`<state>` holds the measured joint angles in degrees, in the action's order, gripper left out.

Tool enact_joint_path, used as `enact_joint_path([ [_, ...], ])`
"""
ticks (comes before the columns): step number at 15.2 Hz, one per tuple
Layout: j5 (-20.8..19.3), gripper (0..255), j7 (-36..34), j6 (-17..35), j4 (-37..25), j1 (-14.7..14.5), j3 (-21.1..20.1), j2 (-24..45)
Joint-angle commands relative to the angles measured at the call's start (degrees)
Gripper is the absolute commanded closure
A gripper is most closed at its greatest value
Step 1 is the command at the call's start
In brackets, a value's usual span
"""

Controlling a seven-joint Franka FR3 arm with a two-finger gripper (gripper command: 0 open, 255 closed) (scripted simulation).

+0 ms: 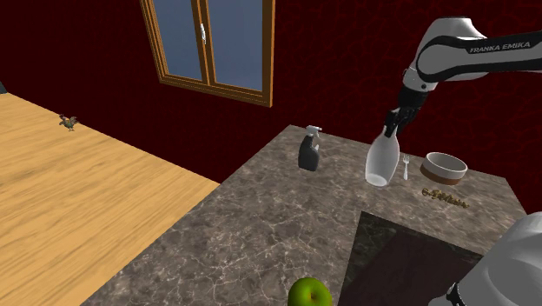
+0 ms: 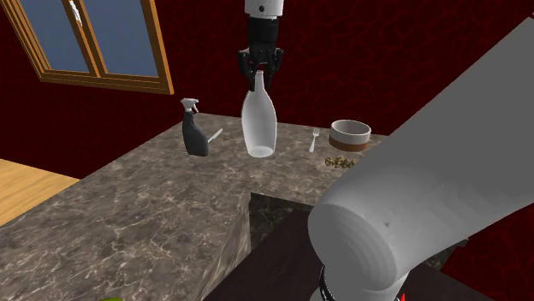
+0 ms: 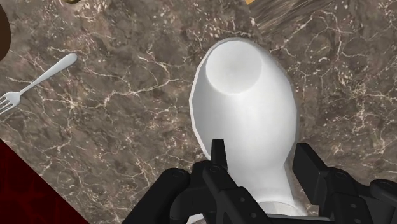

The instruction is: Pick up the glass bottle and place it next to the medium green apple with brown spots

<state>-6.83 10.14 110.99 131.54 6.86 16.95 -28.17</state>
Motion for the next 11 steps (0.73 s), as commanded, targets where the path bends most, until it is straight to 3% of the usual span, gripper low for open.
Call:
enact_joint_path([
  [1,0.1,255,0.0,-1.5,-1.3,0.0,-0.2,-0.2],
  [11,0.6,255,0.1,-9.1,-9.4,-0.4,-0.8,0.3],
])
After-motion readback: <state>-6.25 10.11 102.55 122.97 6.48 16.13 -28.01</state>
